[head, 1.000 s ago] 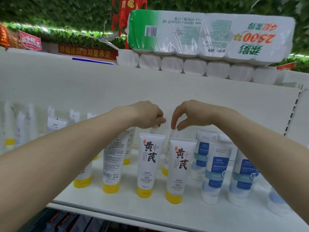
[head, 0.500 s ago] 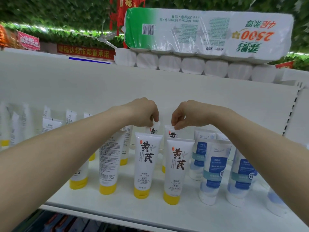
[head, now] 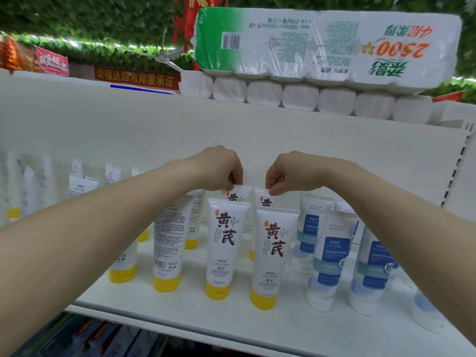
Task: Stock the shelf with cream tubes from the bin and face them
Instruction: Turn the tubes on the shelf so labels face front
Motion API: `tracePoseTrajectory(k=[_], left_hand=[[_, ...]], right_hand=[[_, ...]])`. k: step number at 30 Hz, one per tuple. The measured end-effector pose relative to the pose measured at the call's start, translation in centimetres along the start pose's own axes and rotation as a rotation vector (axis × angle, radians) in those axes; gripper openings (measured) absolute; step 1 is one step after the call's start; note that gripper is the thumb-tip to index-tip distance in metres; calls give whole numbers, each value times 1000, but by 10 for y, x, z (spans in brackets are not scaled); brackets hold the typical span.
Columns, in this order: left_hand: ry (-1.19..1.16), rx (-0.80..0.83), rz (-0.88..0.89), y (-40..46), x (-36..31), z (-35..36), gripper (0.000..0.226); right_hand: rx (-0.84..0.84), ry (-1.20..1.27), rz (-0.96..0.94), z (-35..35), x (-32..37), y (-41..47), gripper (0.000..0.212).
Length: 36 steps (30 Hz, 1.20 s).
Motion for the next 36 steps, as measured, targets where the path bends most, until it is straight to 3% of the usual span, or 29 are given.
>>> tracePoseTrajectory(k=[4,13,21,26,36], left_hand=[[22,-74,-22,-5,5,-23,34],[35,-410,-124,-56,39,-83,21],[99,-453,-98,-115,71,-102,15],[101,-410,-63,-143,88,-103,17],[57,-296,7,-155,106,-79,20]], right_hand=[[-27,-35,-31,-9,5,-1,22],[-338,25,-203,-43,42,-1,19],[-451,41,-326,-44,103,-18,21],[-437,72,-326,-40,149,-24,28],[-207,-37,-137,-19,196,-32,26]])
Point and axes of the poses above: each hand's wrist, its own y-axis towards the middle knuckle, its own z-axis out of the palm, x = y × z, the point moved 6 cm from there along y, towards the middle knuckle, and after that the axes turned 15 degrees about -x, right-handed, at the moved point
